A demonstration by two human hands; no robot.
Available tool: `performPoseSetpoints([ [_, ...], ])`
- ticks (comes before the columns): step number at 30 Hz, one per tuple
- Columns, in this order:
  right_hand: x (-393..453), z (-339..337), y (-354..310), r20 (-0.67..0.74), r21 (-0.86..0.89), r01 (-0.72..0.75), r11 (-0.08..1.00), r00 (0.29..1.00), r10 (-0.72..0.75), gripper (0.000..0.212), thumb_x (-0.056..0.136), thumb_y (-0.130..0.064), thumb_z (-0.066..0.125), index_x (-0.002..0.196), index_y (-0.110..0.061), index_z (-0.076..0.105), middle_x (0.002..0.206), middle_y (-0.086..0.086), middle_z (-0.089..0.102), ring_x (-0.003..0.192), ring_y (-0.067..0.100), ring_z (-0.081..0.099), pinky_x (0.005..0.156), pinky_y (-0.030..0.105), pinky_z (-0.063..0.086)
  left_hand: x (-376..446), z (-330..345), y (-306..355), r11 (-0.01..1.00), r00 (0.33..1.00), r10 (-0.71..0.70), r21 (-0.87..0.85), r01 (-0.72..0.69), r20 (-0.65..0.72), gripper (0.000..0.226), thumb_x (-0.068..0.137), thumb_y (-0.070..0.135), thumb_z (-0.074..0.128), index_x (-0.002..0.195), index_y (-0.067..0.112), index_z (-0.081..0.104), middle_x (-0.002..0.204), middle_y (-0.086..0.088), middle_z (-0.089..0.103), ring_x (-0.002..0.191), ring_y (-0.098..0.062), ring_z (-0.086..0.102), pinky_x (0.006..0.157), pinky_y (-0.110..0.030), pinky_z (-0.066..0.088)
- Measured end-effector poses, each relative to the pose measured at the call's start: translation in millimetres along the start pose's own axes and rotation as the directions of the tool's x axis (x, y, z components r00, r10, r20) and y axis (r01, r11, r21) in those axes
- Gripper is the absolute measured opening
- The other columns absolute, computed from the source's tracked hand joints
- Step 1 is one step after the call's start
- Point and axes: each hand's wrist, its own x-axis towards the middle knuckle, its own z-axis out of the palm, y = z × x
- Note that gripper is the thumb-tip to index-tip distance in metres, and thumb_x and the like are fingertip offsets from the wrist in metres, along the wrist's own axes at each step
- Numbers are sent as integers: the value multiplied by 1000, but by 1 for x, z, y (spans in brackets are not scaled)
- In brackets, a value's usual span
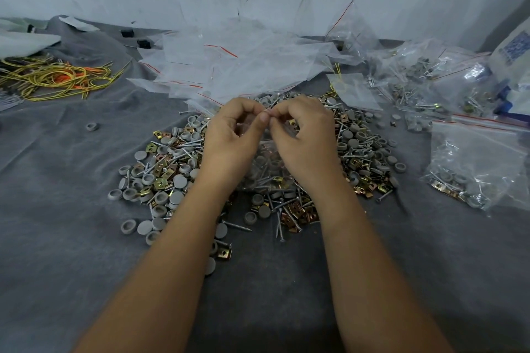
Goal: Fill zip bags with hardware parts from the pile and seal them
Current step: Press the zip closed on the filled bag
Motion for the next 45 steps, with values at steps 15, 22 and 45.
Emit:
performPoseSetpoints([
  [15,1,1,7,29,-23,0,1000,1000,1,2,86,-15,67,86,-17,66,84,-12,58,89,18,57,85,52,46,2,0,-1,999,996,49,2,-49,-74,22,98,3,52,86,22,53,77,1,57,74,-17,52,70,-31,43],
  [22,1,1,12,41,-39,-48,998,998,50,8,87,-14,67,86,-21,65,86,-15,57,92,15,56,86,52,47,5,-7,0,999,987,40,-29,-45,-153,20,98,3,51,87,19,52,82,-16,49,75,-20,46,68,-24,41],
  [45,4,-28,29,-203,169,-393,904,884,422,7,91,-23,66,85,-21,67,77,-14,62,68,-8,54,64,6,41,16,-44,-7,901,830,-219,-432,-29,-512,16,102,8,46,92,20,51,74,7,56,68,-7,53,68,-23,44],
])
